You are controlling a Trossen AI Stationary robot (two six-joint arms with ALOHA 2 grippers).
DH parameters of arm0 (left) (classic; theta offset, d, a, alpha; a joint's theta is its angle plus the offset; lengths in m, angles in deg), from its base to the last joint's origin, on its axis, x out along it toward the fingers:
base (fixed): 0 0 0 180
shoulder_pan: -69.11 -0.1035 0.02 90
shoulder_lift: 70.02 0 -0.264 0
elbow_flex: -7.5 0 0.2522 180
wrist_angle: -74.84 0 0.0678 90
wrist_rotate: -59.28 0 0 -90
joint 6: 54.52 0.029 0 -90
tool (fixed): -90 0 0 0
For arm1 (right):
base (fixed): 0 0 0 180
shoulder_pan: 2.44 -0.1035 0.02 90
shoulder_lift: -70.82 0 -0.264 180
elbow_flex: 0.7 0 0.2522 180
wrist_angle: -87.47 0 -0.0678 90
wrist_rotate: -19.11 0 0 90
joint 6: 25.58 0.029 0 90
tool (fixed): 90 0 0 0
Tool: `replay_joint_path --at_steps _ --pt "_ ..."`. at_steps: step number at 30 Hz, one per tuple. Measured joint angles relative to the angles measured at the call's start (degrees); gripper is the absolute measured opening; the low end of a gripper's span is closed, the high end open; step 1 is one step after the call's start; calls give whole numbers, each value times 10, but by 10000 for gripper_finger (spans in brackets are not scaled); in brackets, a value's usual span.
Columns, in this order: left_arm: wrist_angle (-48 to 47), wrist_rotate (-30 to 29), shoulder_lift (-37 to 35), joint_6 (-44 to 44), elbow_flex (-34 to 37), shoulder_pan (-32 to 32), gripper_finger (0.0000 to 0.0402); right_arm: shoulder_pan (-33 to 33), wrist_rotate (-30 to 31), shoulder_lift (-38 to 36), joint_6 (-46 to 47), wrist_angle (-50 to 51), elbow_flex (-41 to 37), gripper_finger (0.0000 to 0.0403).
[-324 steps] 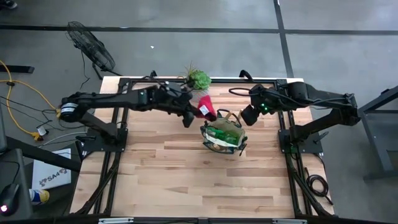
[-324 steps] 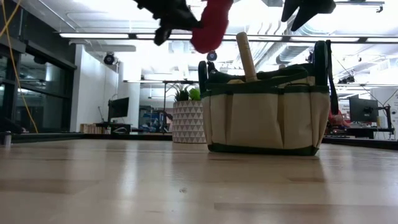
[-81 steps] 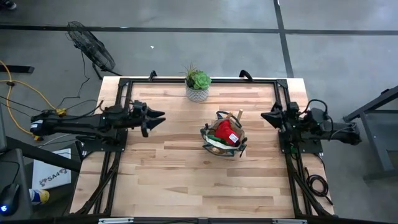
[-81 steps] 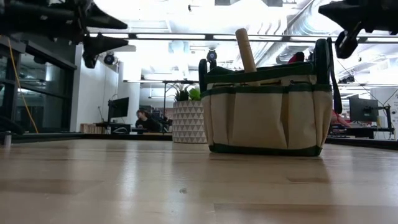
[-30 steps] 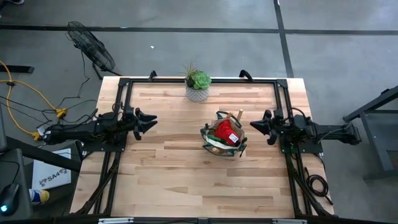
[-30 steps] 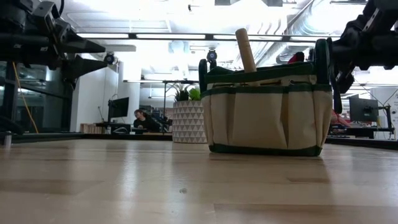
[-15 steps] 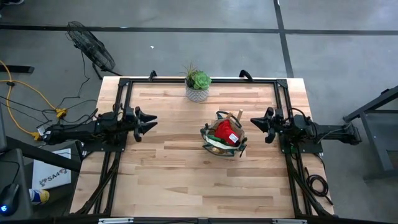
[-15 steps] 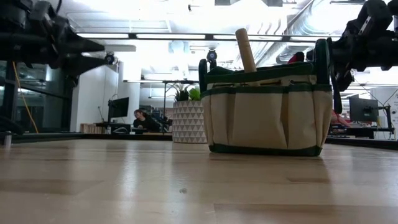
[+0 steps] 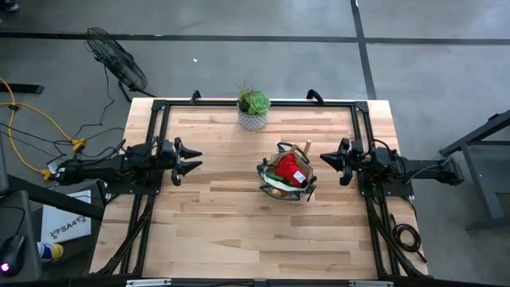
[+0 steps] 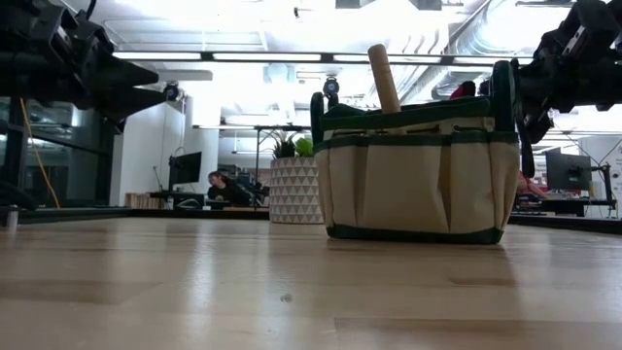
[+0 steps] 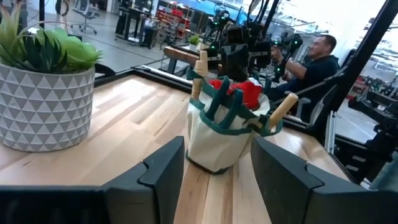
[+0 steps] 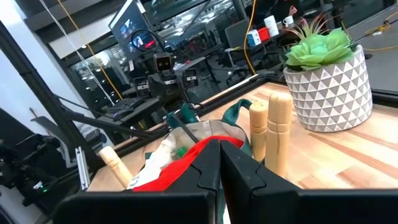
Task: Pick & Place Garden tools in Gardening bag
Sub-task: Return to Home Position
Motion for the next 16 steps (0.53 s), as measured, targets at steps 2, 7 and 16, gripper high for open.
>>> replay_joint_path --at_steps 2,7,16 --pt "0 0 0 0 0 0 181 0 -1 0 0 0 0 2" --pt "0 0 0 0 0 0 181 0 -2 0 0 -1 0 2" --pt "-1 0 0 0 0 0 181 0 -3 0 0 -2 0 2"
